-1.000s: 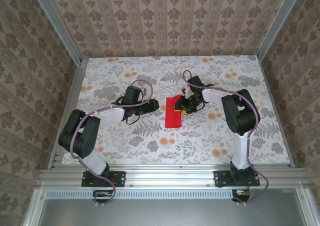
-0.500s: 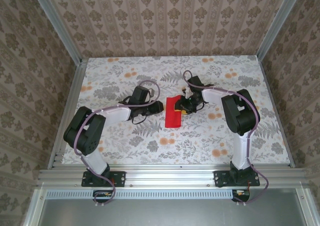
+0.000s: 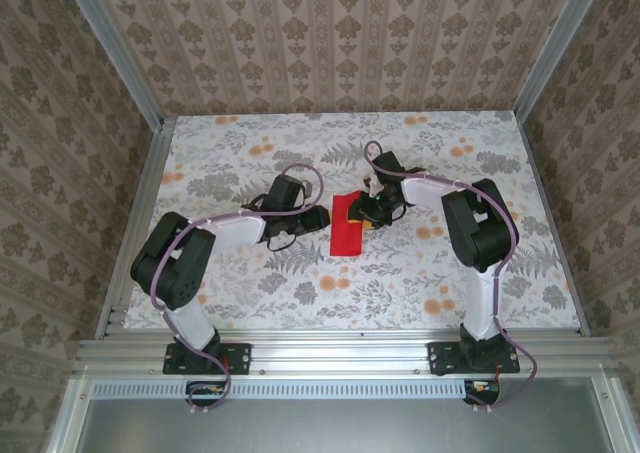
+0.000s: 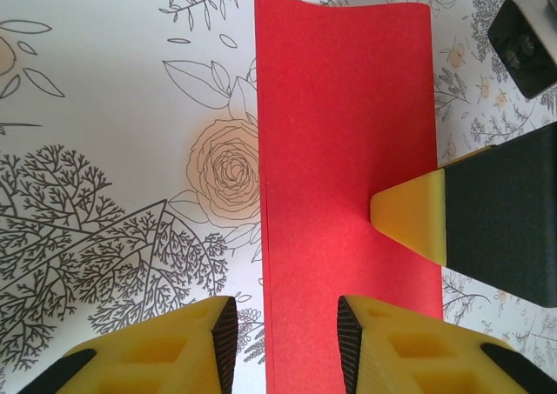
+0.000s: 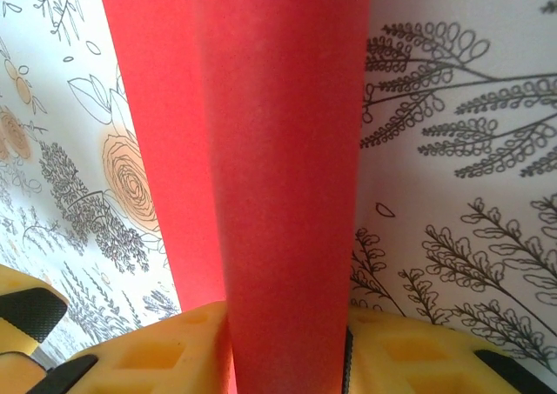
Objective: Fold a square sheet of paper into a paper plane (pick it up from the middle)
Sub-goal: Fold the square sheet of paper in half at the center of the table, then hold the square sheet of paper at the center of the table.
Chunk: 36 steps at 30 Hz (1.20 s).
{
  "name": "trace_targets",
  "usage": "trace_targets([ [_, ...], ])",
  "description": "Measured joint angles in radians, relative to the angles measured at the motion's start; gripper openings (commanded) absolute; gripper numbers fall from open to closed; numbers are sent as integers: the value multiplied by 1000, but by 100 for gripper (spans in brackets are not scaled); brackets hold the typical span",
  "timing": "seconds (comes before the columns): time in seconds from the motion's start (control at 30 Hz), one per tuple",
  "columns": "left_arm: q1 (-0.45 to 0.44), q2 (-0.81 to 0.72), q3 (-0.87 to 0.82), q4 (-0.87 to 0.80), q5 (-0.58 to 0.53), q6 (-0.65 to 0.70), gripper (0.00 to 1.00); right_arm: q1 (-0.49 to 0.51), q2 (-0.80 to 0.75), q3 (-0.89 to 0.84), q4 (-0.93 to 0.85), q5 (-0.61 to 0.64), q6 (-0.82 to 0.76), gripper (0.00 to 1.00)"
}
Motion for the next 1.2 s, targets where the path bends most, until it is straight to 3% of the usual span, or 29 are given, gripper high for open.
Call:
trace_targets([
  [1.2, -14, 23, 0, 6, -29, -3, 35, 20, 34, 69, -90, 58, 10, 39],
])
